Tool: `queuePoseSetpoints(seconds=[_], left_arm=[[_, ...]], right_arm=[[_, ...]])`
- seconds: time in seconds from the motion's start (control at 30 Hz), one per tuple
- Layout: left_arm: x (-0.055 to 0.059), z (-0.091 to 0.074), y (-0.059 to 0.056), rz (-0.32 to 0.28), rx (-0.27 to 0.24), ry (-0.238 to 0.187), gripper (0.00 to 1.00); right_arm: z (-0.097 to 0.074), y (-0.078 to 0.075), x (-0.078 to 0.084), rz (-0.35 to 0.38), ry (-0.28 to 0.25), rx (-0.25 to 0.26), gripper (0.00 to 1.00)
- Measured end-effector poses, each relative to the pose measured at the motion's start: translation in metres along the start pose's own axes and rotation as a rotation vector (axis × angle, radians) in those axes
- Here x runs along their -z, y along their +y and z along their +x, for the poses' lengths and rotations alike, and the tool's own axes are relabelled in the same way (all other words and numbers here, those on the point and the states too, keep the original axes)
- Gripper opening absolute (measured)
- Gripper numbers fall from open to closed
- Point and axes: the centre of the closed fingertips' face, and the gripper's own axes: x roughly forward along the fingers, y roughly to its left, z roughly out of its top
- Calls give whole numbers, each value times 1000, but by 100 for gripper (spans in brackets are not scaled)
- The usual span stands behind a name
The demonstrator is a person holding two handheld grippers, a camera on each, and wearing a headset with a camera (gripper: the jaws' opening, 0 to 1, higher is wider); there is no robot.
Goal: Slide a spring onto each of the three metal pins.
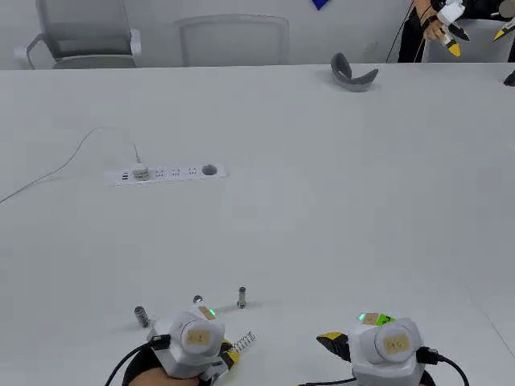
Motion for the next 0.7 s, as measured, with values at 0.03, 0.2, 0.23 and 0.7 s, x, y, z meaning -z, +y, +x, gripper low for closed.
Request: queuePoseSetpoints(seconds=[0.03, 0.2, 0.23, 0.7], left_arm=[[2, -3, 1, -5, 1, -1, 11], [11, -22, 7, -19, -20, -13, 11], [11, -26, 9, -32, -25, -22, 11], [21, -80, 20, -51, -63, -75, 11]], right_arm=[[1, 1, 0, -1, 0, -2, 82], [4, 7, -9, 24, -33, -29, 81], [4, 9, -11, 30, -42, -34, 81], [17, 24, -23, 9, -33, -95, 78]])
